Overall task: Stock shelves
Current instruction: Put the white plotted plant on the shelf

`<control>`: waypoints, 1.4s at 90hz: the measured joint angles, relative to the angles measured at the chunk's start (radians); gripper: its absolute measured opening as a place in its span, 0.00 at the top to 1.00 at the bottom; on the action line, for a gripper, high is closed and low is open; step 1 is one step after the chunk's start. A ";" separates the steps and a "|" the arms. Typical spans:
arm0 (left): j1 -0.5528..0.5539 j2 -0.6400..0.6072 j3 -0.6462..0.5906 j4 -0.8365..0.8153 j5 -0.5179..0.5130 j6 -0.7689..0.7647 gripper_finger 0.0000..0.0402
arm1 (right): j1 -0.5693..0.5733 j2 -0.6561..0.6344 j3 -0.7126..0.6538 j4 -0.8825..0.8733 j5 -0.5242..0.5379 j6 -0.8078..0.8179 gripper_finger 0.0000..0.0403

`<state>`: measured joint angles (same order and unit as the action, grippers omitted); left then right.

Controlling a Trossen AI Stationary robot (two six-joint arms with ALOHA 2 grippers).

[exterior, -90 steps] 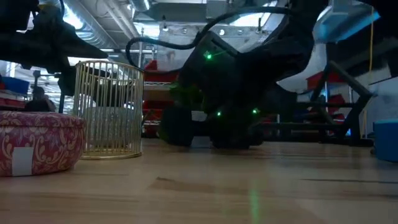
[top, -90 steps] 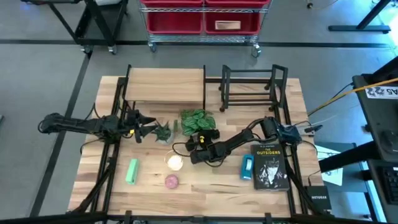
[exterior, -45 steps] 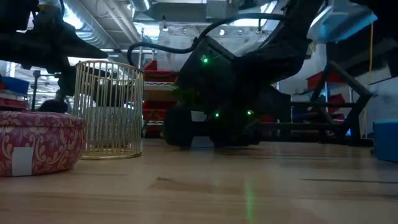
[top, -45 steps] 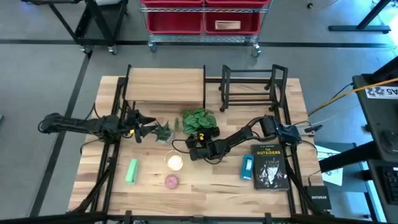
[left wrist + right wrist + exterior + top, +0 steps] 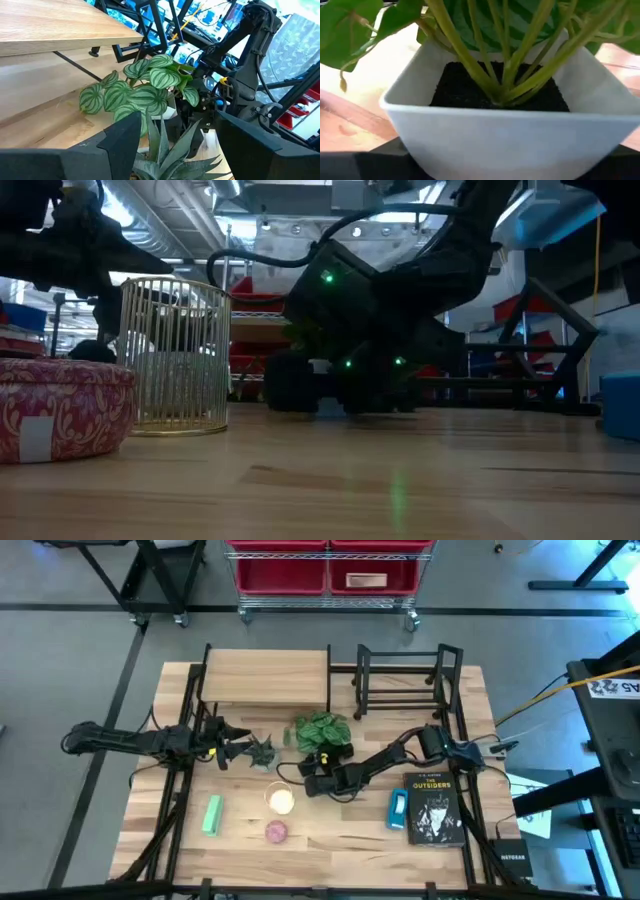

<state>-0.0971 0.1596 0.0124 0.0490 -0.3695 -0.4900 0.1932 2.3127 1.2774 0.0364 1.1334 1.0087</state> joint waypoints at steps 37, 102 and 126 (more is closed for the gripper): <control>0.000 0.000 0.003 -0.008 0.052 0.068 0.41 | 0.039 -0.101 0.000 -0.012 -0.082 -0.183 0.34; 0.000 -0.005 0.528 -0.401 0.097 0.407 0.41 | -0.237 -0.303 0.262 0.268 -0.666 -0.934 0.34; 0.000 -0.004 0.554 -0.446 0.075 0.472 0.41 | -0.405 -0.123 0.542 0.205 -0.860 -0.934 0.34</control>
<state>-0.0975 0.1553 0.5667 -0.3967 -0.2941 -0.0177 -0.2120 2.1897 1.8195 0.2418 0.2737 0.0747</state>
